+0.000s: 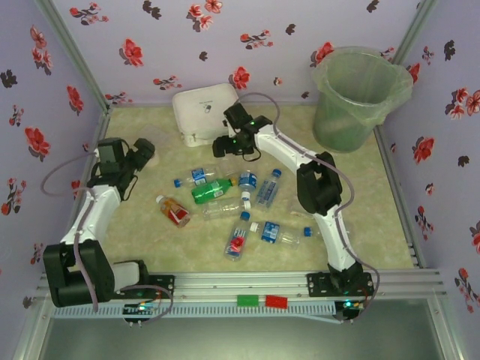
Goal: Put the plastic bottles in the bin
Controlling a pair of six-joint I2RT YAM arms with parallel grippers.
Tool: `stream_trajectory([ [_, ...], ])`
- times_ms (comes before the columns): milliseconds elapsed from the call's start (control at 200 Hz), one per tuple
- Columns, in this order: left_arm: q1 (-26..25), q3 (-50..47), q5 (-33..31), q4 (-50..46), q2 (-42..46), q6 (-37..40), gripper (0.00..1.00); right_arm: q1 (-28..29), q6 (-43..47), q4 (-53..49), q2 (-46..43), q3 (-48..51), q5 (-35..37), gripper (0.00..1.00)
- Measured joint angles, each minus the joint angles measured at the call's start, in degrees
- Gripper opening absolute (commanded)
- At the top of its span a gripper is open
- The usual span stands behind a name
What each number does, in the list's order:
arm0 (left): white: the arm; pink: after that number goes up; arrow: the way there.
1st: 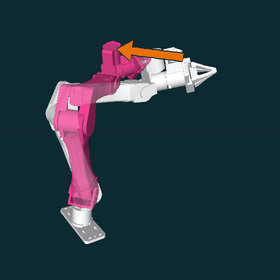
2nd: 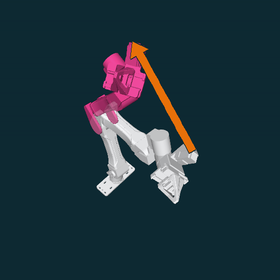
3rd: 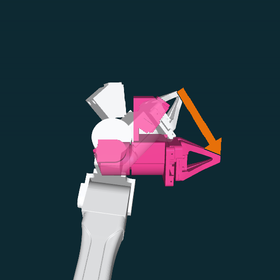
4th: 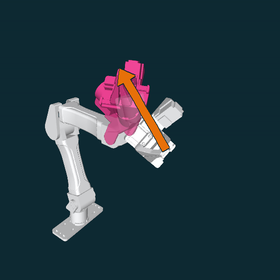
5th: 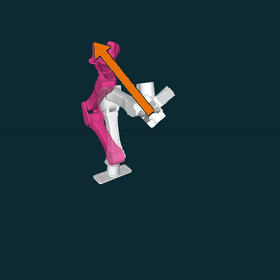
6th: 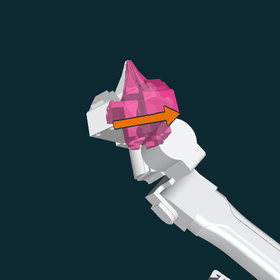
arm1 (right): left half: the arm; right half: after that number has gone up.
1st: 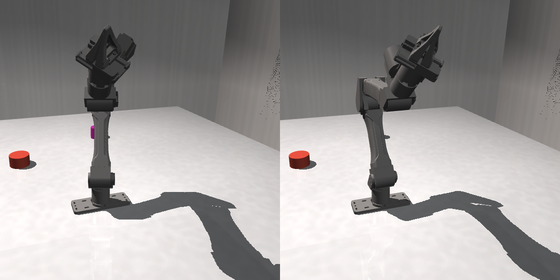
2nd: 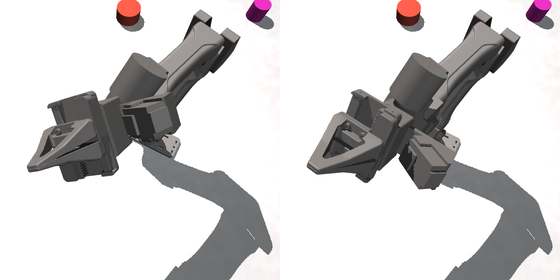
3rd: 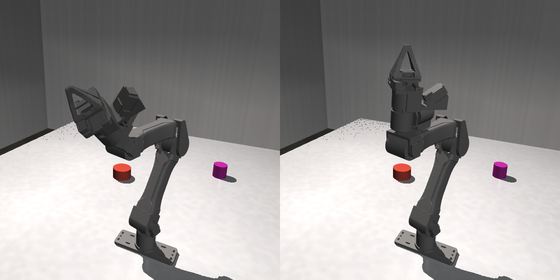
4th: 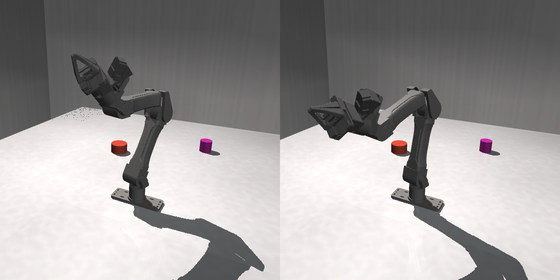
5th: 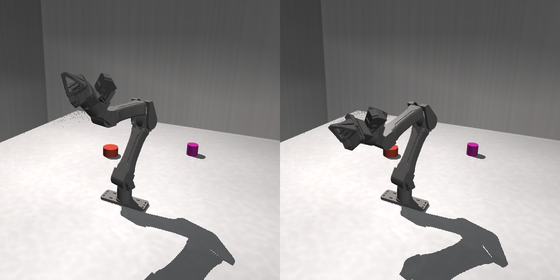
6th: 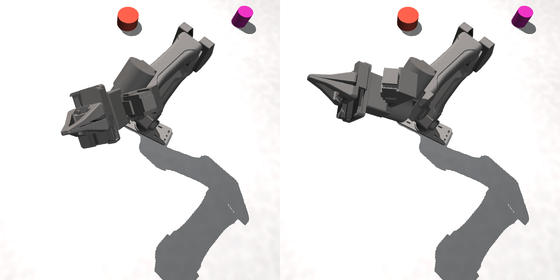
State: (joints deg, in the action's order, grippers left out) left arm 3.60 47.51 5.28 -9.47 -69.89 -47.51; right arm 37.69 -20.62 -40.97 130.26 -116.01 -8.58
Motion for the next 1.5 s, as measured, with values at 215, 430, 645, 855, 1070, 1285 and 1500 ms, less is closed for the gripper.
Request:
stream_trajectory([
  [215,0.17,-2.6,2.1,1.62,0.61,-0.9,1.0,1.38,-0.42,-2.54,2.01,0.0,3.69,0.83],
  [430,0.17,-4.72,4.44,5.64,-1.64,-4.7,1.0,2.01,-0.42,-4.02,2.93,-0.39,6.54,0.8],
  [645,0.15,-4.7,6.84,8.28,-5.46,-6.23,1.0,2.47,0.02,-5.25,4.81,-1.73,9.2,0.74],
  [855,-0.39,-4.28,7.74,9.33,-6.62,-6.82,1.0,2.49,0.72,-6.47,6.97,-1.73,10.84,0.74],
  [1070,-1.11,-3.06,8.37,9.86,-8.24,-7.54,1.0,2.49,2.38,-7.15,7.23,-1.73,11.96,0.57],
  [1285,-3.13,-1.01,8.52,9.97,-8.28,-7.48,1.0,2.49,2.91,-6.34,6.82,-1.31,11.37,0.5],
  [1500,-5.62,1.07,8.48,10.88,-9.46,-6.95,1.0,2.49,3.17,-5.16,1.31,0.72,9.16,0.49],
])
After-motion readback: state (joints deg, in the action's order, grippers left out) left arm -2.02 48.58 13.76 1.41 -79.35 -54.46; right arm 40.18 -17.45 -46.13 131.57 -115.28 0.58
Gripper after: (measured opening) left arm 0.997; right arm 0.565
